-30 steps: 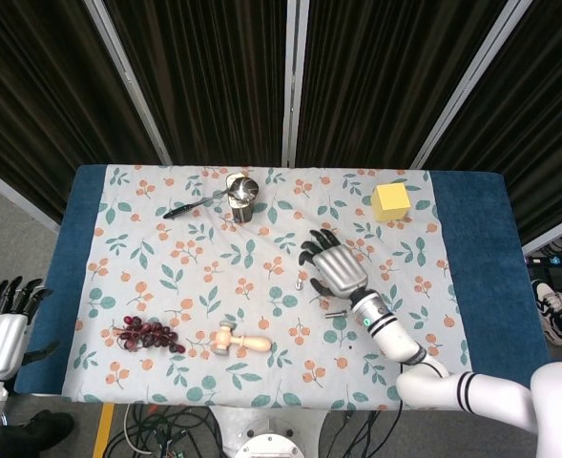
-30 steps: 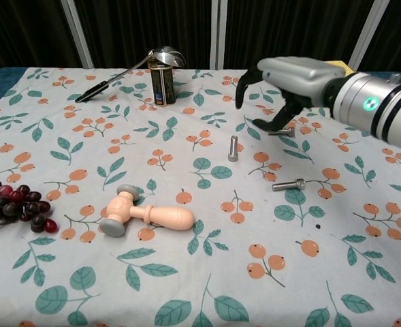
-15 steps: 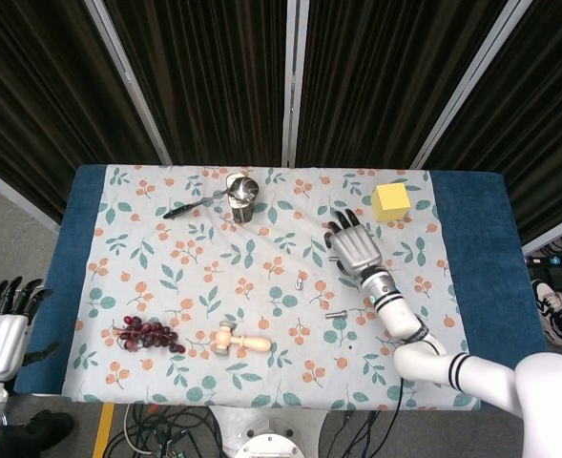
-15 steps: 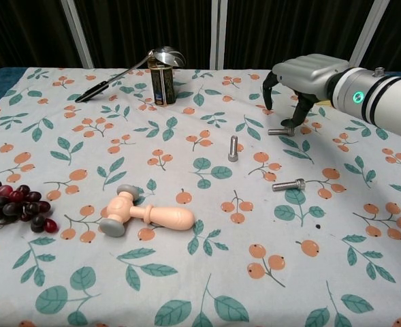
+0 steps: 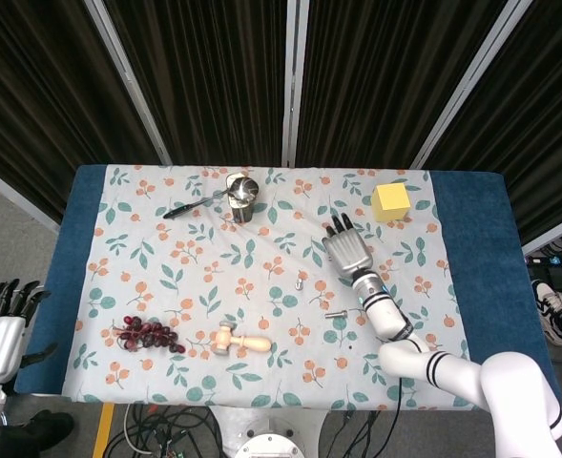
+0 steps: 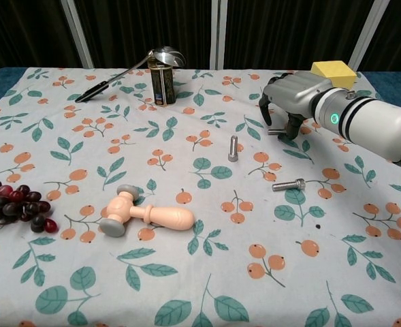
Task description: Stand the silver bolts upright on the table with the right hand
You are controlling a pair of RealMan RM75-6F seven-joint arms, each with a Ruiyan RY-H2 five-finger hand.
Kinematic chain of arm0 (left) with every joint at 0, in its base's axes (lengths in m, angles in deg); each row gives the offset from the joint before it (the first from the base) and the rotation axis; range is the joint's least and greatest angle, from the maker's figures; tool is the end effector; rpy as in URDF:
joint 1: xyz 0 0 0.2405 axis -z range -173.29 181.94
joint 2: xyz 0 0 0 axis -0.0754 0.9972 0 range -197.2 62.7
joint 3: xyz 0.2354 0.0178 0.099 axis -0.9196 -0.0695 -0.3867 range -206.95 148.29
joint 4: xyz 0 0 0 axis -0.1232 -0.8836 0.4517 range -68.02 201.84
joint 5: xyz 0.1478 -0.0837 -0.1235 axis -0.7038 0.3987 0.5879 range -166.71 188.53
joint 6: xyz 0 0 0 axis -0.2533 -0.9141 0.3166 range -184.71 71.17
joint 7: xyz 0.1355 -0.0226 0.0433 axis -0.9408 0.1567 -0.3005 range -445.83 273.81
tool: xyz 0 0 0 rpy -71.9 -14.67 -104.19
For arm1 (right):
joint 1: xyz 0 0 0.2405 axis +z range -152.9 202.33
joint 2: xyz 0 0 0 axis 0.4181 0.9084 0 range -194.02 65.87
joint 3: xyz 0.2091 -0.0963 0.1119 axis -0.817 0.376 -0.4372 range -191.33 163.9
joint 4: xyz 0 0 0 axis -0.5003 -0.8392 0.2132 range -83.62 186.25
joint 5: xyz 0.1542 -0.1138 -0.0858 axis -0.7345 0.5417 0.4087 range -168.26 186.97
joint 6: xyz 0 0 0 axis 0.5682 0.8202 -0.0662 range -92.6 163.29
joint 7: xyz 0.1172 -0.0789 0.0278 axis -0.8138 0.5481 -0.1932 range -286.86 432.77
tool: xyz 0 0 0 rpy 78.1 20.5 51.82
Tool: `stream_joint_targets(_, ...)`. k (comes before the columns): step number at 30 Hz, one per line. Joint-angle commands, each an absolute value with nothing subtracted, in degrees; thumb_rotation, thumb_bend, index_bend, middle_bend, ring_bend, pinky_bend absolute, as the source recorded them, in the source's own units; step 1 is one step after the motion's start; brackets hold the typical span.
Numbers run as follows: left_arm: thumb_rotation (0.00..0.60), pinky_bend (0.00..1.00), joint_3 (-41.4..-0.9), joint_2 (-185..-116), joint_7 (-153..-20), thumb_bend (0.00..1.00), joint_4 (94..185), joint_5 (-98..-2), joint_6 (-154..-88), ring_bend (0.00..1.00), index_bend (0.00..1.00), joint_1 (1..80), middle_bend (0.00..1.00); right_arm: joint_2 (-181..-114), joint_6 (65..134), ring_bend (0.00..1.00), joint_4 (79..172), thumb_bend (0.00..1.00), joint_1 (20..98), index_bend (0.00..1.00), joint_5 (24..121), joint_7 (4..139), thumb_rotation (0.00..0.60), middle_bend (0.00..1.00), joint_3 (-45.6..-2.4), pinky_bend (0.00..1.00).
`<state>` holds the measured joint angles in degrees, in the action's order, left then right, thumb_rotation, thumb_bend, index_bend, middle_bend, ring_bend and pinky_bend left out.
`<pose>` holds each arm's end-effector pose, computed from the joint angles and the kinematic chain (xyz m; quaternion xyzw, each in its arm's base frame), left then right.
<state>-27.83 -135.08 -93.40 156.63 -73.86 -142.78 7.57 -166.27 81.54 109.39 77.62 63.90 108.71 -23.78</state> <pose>-0.3229 0.1674 0.1423 -0.6047 -0.3702 -0.3411 0.6172 -0.1517 -0.4060 -0.0667 0.7969 -0.2591 0.2356 0.4923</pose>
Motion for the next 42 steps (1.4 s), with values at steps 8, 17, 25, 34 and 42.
stream_joint_targets(8,0.6,0.0,-27.8,-135.4,-92.8,0.0,156.0,-73.8,-142.9,0.0,0.23,7.4,0.13,-168.2,80.7,0.0,106.9,0.25,78.1,0.51,63.4,108.7,0.6,0.22,-24.3,0.0)
stream_joint_targets(17,0.6,0.0,-27.8,-135.6,-92.5,0.0,155.5,-73.7,-142.9,0.0,0.23,7.3,0.13,-168.7,80.1,0.0,106.1,0.29,78.0,0.52,63.3,108.5,0.6,0.23,-24.3,0.0)
stream_joint_targets(25,0.6,0.0,-27.8,-135.6,-92.4,0.0,155.4,-73.8,-142.9,0.0,0.23,7.2,0.13,-167.5,80.8,0.0,108.7,0.32,77.2,0.55,63.9,106.1,0.6,0.24,-25.0,0.0)
stream_joint_targets(34,0.6,0.0,-27.8,-135.6,-92.5,0.0,155.5,-74.0,-143.0,0.0,0.23,7.2,0.13,-162.4,80.3,0.0,117.8,0.32,74.9,0.55,62.8,96.7,0.6,0.24,-28.6,0.0)
stream_joint_targets(42,0.6,0.0,-27.8,-135.6,-92.9,0.0,155.8,-74.1,-142.8,0.0,0.23,7.3,0.13,-160.7,77.6,0.0,118.6,0.32,73.9,0.55,62.6,88.3,0.6,0.24,-30.1,0.0)
